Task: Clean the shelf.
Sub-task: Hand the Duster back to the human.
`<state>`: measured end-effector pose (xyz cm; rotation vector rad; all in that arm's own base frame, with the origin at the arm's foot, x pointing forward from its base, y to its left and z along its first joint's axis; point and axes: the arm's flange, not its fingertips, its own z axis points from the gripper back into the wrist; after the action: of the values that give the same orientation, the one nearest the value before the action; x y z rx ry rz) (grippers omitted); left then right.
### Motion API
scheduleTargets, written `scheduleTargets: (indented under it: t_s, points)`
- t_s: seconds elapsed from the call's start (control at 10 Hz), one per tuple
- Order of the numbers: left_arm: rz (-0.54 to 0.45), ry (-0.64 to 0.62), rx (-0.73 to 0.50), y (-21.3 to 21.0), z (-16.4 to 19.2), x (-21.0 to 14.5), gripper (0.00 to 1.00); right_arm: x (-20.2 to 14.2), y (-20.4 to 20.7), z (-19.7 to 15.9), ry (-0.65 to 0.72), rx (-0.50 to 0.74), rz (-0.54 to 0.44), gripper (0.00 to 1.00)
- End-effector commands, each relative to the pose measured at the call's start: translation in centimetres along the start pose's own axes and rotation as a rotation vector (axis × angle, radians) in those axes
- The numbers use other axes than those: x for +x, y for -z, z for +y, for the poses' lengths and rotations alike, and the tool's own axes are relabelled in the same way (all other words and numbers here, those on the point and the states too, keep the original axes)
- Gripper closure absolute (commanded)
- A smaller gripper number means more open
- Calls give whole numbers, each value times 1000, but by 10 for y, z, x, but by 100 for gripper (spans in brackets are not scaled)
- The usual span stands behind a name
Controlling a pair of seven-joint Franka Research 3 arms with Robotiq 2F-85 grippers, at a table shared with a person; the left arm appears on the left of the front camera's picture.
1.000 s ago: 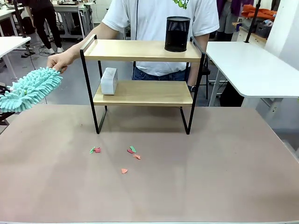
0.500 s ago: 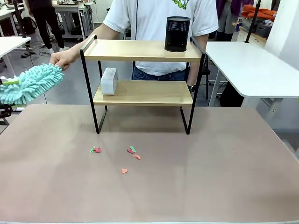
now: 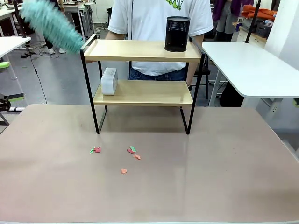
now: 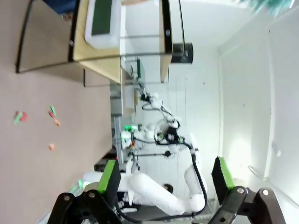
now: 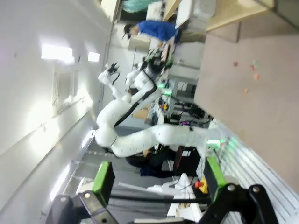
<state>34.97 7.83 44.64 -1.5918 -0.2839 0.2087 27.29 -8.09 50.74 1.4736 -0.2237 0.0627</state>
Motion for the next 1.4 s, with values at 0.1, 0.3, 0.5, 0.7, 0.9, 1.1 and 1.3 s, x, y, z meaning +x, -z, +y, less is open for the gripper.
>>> scheduleTargets:
  t_s: [0.1,0.3,0.5,0.7,0.9,1.1,1.3]
  points:
    - [150,-70,67,63,32,-53,0,14,44,-85,26,41,-196,0]
    - [169,-100,104,83,46,-47,0,2,42,-119,73,35,-223,0]
    - [182,-82,81,78,34,-7,0,56,9,-104,99,16,-185,0]
    - [182,-82,81,78,34,-7,0,56,9,-104,99,16,-185,0]
    - [182,-82,81,78,34,-7,0,56,9,-104,99,16,-185,0]
    - [182,-82,81,78,34,-7,0,56,9,-104,99,16,-185,0]
    - [182,-82,81,78,34,-7,0,56,9,-104,99,16,-185,0]
